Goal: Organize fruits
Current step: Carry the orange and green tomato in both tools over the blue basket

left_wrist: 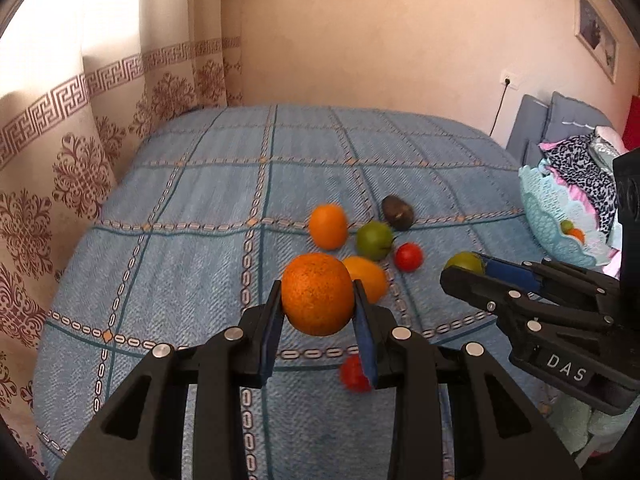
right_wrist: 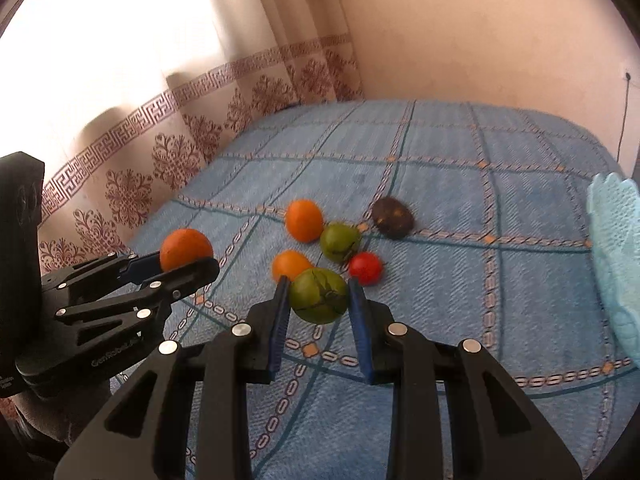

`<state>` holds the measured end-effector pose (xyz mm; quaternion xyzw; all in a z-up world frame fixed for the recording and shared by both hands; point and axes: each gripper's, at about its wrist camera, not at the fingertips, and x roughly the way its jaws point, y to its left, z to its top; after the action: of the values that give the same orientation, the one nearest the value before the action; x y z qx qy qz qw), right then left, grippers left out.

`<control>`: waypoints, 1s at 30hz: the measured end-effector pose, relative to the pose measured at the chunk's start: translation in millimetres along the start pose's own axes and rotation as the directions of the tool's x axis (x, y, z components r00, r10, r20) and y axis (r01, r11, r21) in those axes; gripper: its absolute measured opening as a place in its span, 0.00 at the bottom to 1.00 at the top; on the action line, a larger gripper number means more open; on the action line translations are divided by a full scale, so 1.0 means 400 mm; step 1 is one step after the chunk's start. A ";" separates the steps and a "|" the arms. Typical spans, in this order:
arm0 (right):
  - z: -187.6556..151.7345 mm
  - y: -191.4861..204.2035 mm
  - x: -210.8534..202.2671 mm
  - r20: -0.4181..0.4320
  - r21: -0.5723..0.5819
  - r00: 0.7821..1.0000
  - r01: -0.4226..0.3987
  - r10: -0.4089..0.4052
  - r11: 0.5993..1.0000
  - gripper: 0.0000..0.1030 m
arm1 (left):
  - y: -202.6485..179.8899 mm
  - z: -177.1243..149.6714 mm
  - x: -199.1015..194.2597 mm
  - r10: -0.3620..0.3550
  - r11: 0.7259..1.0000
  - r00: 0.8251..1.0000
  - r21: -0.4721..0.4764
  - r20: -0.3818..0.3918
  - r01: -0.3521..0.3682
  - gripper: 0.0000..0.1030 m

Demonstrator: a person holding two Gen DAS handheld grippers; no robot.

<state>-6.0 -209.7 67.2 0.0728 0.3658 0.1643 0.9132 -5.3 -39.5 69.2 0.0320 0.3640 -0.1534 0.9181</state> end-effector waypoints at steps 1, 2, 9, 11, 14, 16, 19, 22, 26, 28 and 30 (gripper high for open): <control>0.002 -0.005 -0.012 0.011 0.001 1.000 0.004 -0.004 1.000 0.29 | -0.010 0.006 -0.009 -0.005 1.000 1.000 0.004 0.009 0.005 0.32; 0.004 -0.014 -0.028 0.025 0.005 1.000 0.009 -0.009 1.000 0.29 | -0.018 0.012 -0.016 -0.009 1.000 1.000 0.007 0.018 0.009 0.32; 0.008 -0.063 -0.121 0.101 0.027 0.994 0.041 -0.044 0.999 0.29 | -0.102 0.048 -0.059 -0.045 0.998 0.997 0.046 0.067 0.042 0.32; 0.007 -0.076 -0.145 0.116 0.031 0.991 0.056 -0.059 0.998 0.29 | -0.129 0.057 -0.066 -0.056 0.997 0.996 0.058 0.076 0.052 0.32; 0.005 -0.100 -0.183 0.137 0.035 0.987 0.083 -0.087 0.996 0.29 | -0.169 0.069 -0.073 -0.078 0.995 0.993 0.075 0.086 0.072 0.32; 0.004 -0.118 -0.206 0.150 0.036 0.983 0.102 -0.106 0.994 0.29 | -0.197 0.076 -0.075 -0.092 0.993 0.992 0.089 0.087 0.084 0.32; 0.000 -0.152 -0.245 0.169 0.049 0.975 0.136 -0.142 0.990 0.29 | -0.246 0.088 -0.076 -0.112 0.988 0.990 0.116 0.087 0.102 0.32; -0.010 -0.198 -0.283 0.185 0.078 0.966 0.168 -0.180 0.983 0.29 | -0.295 0.097 -0.072 -0.137 0.982 0.987 0.145 0.083 0.124 0.32; -0.024 -0.255 -0.314 0.191 0.121 0.957 0.199 -0.219 0.973 0.29 | -0.361 0.107 -0.063 -0.159 0.972 0.984 0.190 0.081 0.141 0.32; -0.030 -0.277 -0.324 0.191 0.140 0.953 0.210 -0.234 0.968 0.29 | -0.384 0.110 -0.058 -0.168 0.967 0.982 0.208 0.081 0.148 0.32; -0.037 -0.304 -0.334 0.190 0.163 0.949 0.221 -0.250 0.962 0.29 | -0.411 0.115 -0.047 -0.179 0.962 0.981 0.224 0.075 0.158 0.32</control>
<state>-76.8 -370.3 111.9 0.1092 0.2847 0.0193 0.9522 -37.9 -198.7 124.4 0.0934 0.3025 -0.2711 0.9090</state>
